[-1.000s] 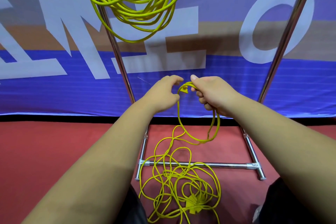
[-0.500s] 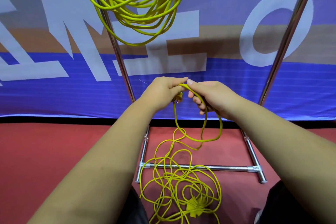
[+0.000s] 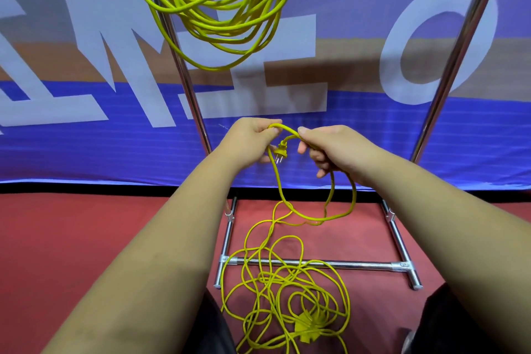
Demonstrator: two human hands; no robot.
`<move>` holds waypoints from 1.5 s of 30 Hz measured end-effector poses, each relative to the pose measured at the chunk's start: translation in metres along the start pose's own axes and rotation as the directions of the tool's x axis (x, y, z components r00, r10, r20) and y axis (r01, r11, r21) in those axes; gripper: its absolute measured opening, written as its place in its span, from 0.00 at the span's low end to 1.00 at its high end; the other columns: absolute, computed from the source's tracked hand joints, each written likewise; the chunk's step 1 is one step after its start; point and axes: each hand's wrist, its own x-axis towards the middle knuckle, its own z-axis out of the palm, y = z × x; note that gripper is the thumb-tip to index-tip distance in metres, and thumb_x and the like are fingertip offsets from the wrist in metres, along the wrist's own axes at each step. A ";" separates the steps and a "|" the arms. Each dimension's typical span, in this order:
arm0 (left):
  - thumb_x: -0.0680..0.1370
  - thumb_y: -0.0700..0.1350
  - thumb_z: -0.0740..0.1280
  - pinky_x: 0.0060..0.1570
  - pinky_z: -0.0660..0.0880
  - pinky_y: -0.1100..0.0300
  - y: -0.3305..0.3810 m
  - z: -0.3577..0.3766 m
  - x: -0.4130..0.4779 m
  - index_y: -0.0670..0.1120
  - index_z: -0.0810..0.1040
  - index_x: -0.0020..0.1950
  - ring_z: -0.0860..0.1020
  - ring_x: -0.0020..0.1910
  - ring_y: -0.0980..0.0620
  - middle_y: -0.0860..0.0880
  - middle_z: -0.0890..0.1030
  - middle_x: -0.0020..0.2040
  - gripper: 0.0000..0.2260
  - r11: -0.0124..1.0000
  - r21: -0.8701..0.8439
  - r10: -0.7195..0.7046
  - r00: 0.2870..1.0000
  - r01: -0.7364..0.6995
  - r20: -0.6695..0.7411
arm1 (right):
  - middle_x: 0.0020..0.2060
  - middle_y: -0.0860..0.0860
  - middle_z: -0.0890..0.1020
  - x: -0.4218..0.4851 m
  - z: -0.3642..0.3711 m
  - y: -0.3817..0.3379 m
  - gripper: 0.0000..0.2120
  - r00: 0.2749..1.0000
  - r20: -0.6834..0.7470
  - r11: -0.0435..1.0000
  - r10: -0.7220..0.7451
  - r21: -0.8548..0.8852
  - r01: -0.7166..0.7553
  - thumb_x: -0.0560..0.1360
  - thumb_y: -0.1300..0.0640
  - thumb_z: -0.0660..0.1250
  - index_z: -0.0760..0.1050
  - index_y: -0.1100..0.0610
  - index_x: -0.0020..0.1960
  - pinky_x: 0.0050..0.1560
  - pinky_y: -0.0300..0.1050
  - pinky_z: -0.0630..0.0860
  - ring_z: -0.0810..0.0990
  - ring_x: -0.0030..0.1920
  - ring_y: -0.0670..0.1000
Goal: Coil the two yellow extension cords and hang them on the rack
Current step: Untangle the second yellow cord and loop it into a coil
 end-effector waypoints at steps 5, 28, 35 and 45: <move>0.82 0.43 0.66 0.49 0.81 0.54 0.001 0.002 0.000 0.54 0.79 0.70 0.82 0.46 0.57 0.56 0.84 0.49 0.17 0.918 0.371 0.129 0.990 -0.138 0.048 | 0.30 0.49 0.70 -0.001 -0.002 0.002 0.20 0.999 -0.045 1.000 -0.021 -0.003 0.020 0.84 0.42 0.66 0.86 0.57 0.48 0.26 0.41 0.65 0.62 0.26 0.48; 0.85 0.48 0.65 0.42 0.85 0.49 0.002 -0.012 0.003 0.55 0.78 0.73 0.87 0.47 0.46 0.42 0.85 0.46 0.16 0.987 0.148 0.047 0.997 -0.056 0.067 | 0.32 0.52 0.76 -0.004 0.003 -0.002 0.26 0.999 -0.003 0.999 -0.033 -0.005 0.033 0.86 0.39 0.62 0.86 0.59 0.47 0.28 0.44 0.71 0.72 0.28 0.52; 0.85 0.47 0.65 0.40 0.86 0.44 -0.009 -0.022 0.003 0.51 0.83 0.63 0.87 0.50 0.48 0.43 0.84 0.56 0.10 0.990 0.137 -0.038 0.998 0.043 -0.041 | 0.28 0.49 0.64 0.000 -0.006 -0.003 0.25 1.000 -0.001 0.999 -0.008 -0.041 0.008 0.86 0.41 0.63 0.86 0.59 0.45 0.36 0.52 0.82 0.69 0.27 0.52; 0.75 0.53 0.76 0.51 0.73 0.60 -0.004 0.000 0.002 0.54 0.76 0.70 0.78 0.52 0.55 0.55 0.80 0.56 0.24 0.822 0.538 0.255 0.966 -0.189 -0.050 | 0.29 0.50 0.66 -0.002 -0.007 -0.002 0.21 1.000 -0.029 0.999 0.008 0.051 -0.007 0.85 0.42 0.64 0.80 0.58 0.45 0.26 0.39 0.57 0.59 0.26 0.49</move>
